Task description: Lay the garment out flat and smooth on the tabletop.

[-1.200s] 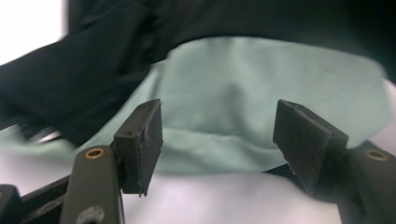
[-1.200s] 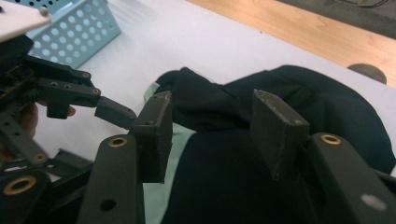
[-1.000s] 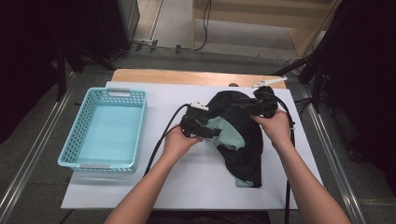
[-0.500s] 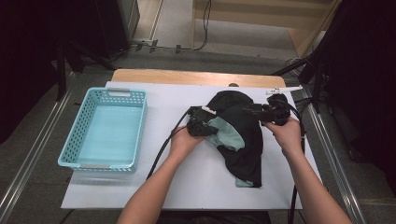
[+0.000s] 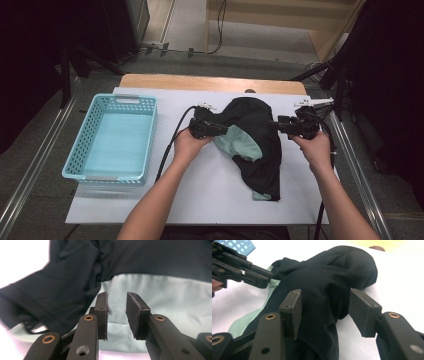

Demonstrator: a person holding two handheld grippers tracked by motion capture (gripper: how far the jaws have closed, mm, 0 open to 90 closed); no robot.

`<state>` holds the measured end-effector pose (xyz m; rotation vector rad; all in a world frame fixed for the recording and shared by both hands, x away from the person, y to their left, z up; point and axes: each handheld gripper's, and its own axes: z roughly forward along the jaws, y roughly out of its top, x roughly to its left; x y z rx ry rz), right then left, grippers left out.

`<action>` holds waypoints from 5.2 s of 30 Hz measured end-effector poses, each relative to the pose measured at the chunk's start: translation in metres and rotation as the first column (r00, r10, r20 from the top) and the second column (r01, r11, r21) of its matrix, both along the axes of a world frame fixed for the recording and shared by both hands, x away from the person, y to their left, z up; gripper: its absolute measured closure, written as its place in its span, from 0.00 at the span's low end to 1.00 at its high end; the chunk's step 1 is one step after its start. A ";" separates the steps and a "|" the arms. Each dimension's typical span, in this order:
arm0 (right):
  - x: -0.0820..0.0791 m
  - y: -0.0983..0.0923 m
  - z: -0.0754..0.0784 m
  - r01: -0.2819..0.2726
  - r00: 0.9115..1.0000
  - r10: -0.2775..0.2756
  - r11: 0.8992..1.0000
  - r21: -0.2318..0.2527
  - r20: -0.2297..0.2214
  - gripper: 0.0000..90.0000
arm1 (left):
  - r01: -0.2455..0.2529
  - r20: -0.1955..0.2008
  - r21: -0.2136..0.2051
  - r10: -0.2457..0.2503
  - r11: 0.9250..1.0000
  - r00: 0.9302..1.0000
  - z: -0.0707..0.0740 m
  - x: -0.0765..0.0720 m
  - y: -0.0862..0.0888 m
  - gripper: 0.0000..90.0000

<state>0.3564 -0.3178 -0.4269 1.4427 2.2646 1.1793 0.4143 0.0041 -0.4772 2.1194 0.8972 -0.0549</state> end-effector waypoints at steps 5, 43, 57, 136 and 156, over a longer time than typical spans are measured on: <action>-0.007 -0.007 -0.006 0.012 1.000 -0.012 1.000 -0.005 0.003 0.42 | 0.011 0.067 0.047 -0.014 0.999 0.998 -0.011 -0.001 -0.014 0.52; -0.039 0.067 -0.028 -0.197 0.978 0.199 0.980 0.027 -0.070 0.94 | -0.214 0.065 0.067 0.210 0.975 0.976 0.050 0.013 0.064 0.99; -0.046 0.069 -0.023 -0.264 0.964 0.264 0.964 0.000 -0.036 0.55 | -0.252 0.027 0.091 0.251 0.963 0.968 0.038 0.011 0.076 0.98; 0.018 -0.025 0.085 0.194 0.967 -0.192 0.981 0.007 0.168 0.60 | -0.225 0.149 -0.145 0.246 0.963 0.958 0.115 0.033 0.049 0.56; 0.006 -0.013 0.018 0.068 0.996 -0.067 0.997 -0.020 0.061 0.46 | -0.119 0.077 -0.082 0.125 0.990 0.989 0.076 0.007 0.048 0.44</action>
